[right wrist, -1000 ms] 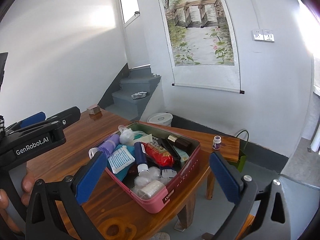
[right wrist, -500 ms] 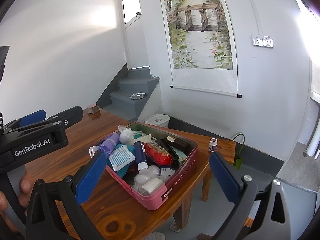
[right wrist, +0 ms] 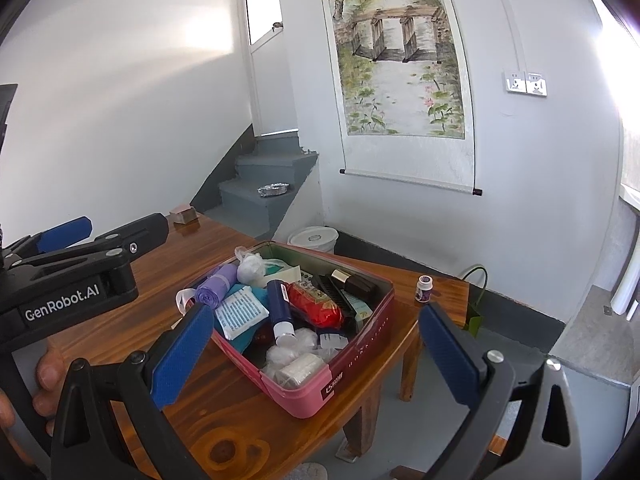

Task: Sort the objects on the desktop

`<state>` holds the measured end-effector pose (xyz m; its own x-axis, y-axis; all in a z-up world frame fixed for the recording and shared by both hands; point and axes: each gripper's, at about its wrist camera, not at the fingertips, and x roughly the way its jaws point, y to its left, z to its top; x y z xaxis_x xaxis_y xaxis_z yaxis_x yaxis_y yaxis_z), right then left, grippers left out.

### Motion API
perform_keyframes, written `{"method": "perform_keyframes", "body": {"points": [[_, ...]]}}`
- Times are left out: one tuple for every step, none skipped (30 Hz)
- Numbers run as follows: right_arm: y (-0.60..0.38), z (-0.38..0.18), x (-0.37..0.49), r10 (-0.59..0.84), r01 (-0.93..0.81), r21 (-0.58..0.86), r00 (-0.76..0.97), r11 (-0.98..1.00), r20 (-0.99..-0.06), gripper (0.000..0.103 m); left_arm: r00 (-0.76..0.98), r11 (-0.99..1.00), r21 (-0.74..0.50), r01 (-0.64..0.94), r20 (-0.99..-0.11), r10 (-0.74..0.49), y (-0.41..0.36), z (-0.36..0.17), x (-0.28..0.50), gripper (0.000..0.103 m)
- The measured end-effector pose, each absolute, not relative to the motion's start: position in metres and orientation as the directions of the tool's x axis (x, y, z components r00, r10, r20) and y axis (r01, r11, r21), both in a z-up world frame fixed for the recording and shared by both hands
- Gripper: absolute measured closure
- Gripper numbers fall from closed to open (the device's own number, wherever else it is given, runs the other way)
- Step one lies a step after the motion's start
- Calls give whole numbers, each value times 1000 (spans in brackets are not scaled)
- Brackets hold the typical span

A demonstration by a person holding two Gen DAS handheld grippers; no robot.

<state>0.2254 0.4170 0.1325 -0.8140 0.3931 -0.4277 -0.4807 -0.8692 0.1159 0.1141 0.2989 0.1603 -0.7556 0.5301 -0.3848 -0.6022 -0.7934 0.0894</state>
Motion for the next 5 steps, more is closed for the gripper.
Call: {"method": "perform_keyframes", "body": {"points": [[417,132,225,392,-481,116,-813,-869,-429,0,-758,-794,94,-601,-382,529,299,160,115,2],[418,132,225,392,-480,116,-813,-869,-431,0,-758,-793,96,-602,-382,529,299,160,114,2],[418,131,225,391,-480,116,-812,-869,-432,0,-755,-790,97,-605,-384,531,299,160,114,2],[418,131,225,391,-481,116,-812,-869,-433,0,-754,-789,98,-607,-386,532,299,160,114,2],[417,131,225,390,-480,116,-812,-870,-434,0,-753,-788,101,-607,-389,530,300,160,113,2]]}}
